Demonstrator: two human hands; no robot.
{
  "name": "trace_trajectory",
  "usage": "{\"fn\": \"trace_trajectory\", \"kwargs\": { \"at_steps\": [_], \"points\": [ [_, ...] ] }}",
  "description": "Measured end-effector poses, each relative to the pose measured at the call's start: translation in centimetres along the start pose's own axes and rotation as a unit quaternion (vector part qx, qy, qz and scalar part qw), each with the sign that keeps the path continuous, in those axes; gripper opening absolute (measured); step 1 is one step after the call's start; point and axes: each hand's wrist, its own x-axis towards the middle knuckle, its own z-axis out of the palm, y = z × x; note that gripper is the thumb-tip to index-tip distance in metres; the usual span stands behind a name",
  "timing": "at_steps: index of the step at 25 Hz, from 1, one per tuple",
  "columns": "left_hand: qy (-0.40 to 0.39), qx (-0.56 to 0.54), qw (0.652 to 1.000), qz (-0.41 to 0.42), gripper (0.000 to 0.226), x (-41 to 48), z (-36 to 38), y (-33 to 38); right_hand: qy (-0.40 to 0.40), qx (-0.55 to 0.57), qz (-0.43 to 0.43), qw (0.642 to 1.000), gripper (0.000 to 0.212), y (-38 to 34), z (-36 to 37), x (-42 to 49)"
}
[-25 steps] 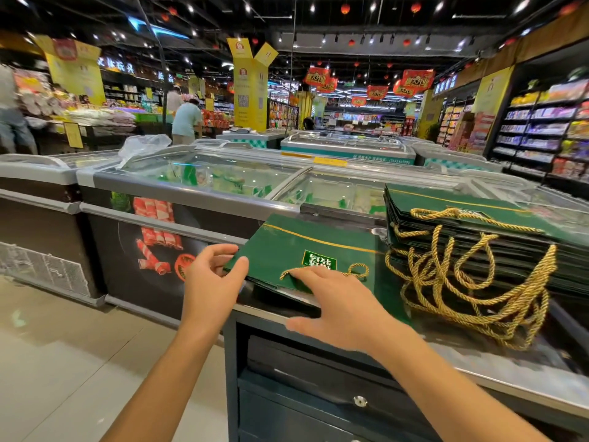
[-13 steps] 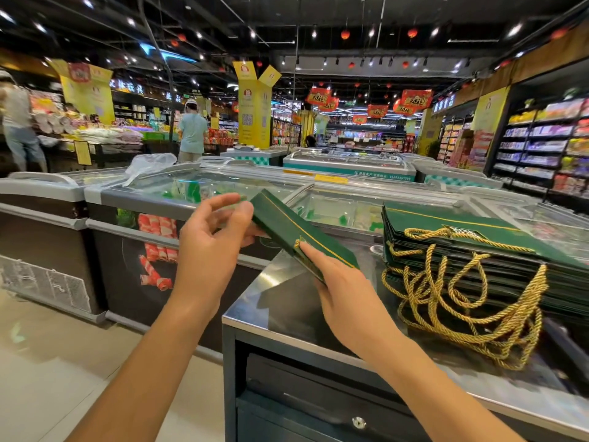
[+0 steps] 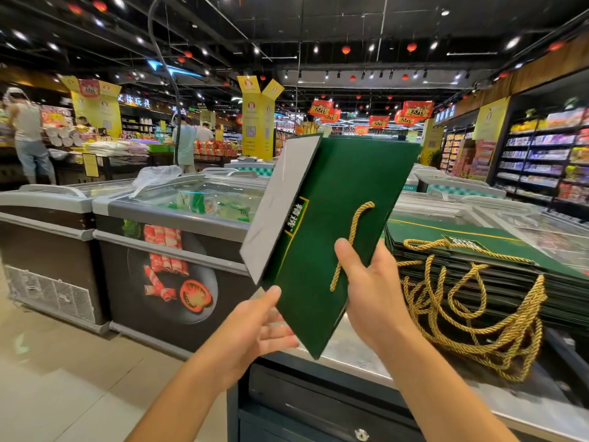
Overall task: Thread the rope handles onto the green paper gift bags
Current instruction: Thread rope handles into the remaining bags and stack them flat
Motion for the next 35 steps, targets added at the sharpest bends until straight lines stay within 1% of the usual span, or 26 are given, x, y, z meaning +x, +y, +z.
{"fn": "trace_trajectory", "kwargs": {
  "at_steps": [1,2,3,5,6,7,8,10,12,14,15,16,17,19,21,22,23,24,25,26,27,28,30,31,33,35],
  "points": [
    [-0.004,-0.019,1.0,0.009,0.023,-0.3,0.0,-0.2,-0.008,0.029,0.012,0.999,0.019,0.3,0.3,-0.2],
    [0.015,-0.036,0.999,0.025,0.013,-0.3,-0.2,-0.4,-0.017,0.059,0.029,0.998,0.02,0.7,0.6,-0.5],
    [0.043,-0.051,0.997,0.044,0.013,-0.3,-0.6,-0.5,-0.022,0.093,0.052,0.994,0.022,1.0,0.8,-0.6],
    [0.077,-0.088,0.99,0.075,0.033,0.0,-1.9,-1.1,-0.035,0.139,0.093,0.985,0.026,1.6,1.1,-0.9],
    [0.087,-0.097,0.988,0.087,0.04,0.1,-2.5,-1.3,-0.047,0.138,0.106,0.984,0.026,1.9,1.1,-1.0],
    [0.099,-0.098,0.986,0.097,0.042,0.0,-3.1,-1.4,-0.06,0.127,0.118,0.983,0.025,2.3,1.1,-1.2],
    [0.112,-0.094,0.984,0.106,0.04,0.0,-3.8,-1.4,-0.073,0.107,0.131,0.983,0.024,2.6,1.0,-1.3],
    [0.135,-0.092,0.98,0.117,0.037,0.0,-5.0,-1.3,-0.1,0.024,0.156,0.982,0.02,3.4,0.4,-1.8],
    [0.138,-0.095,0.979,0.118,0.035,0.1,-6.4,-1.0,-0.137,-0.067,0.191,0.97,0.025,3.9,-0.5,-2.4],
    [0.134,-0.073,0.983,0.106,0.035,0.4,-7.5,-0.9,-0.2,-0.126,0.253,0.938,0.038,3.7,-1.5,-3.1],
    [0.134,-0.056,0.985,0.097,0.035,0.5,-7.9,-1.0,-0.237,-0.16,0.276,0.918,0.042,3.4,-2.0,-3.3],
    [0.135,-0.034,0.987,0.085,0.034,0.7,-8.1,-1.2,-0.269,-0.198,0.285,0.899,0.04,3.0,-2.4,-3.5],
    [0.138,-0.011,0.988,0.073,0.034,0.9,-8.2,-1.4,-0.288,-0.236,0.277,0.886,0.035,2.7,-2.8,-3.6],
    [0.153,0.039,0.986,0.059,0.032,1.2,-7.8,-1.9,-0.29,-0.303,0.214,0.882,0.022,2.4,-3.4,-3.3],
    [0.179,0.086,0.978,0.068,0.025,1.6,-7.4,-2.3,-0.254,-0.379,0.078,0.887,0.012,2.5,-3.7,-2.6],
    [0.193,0.121,0.97,0.08,0.021,1.8,-7.1,-2.3,-0.245,-0.417,0.011,0.875,0.011,2.8,-3.8,-2.2],
    [0.207,0.167,0.96,0.091,0.019,2.1,-6.9,-2.3,-0.258,-0.46,-0.028,0.849,0.018,3.2,-3.8,-1.8],
    [0.219,0.233,0.942,0.099,0.023,2.4,-6.9,-2.3,-0.285,-0.502,-0.039,0.816,0.028,3.8,-3.8,-1.6],
    [0.23,0.314,0.915,0.106,0.032,2.8,-7.1,-2.3,-0.31,-0.541,-0.032,0.781,0.034,4.5,-3.6,-1.4],
    [0.231,0.398,0.881,0.111,0.042,3.2,-7.3,-2.1,-0.318,-0.57,-0.023,0.757,0.034,5.1,-3.4,-1.4],
    [0.222,0.467,0.847,0.123,0.049,3.5,-7.4,-1.8,-0.315,-0.584,-0.019,0.748,0.031,5.5,-3.2,-1.4],
    [0.201,0.514,0.823,0.137,0.051,3.8,-7.1,-1.4,-0.309,-0.586,-0.022,0.748,0.027,5.6,-3.0,-1.3],
    [0.139,0.57,0.79,0.177,0.047,4.3,-5.9,-0.6,-0.309,-0.588,-0.031,0.747,0.02,5.2,-2.7,-0.9],
    [0.101,0.592,0.777,0.186,0.045,4.8,-5.3,-0.4,-0.313,-0.6,-0.032,0.736,0.018,4.9,-2.5,-0.7],
    [0.03,0.637,0.754,0.157,0.045,5.6,-4.2,-0.9,-0.319,-0.631,-0.046,0.706,0.013,4.6,-2.0,-0.5],
    [-0.003,0.673,0.73,0.119,0.046,6.1,-4.0,-1.7,-0.326,-0.642,-0.065,0.691,0.011,4.5,-1.8,-0.5]
  ]
}}
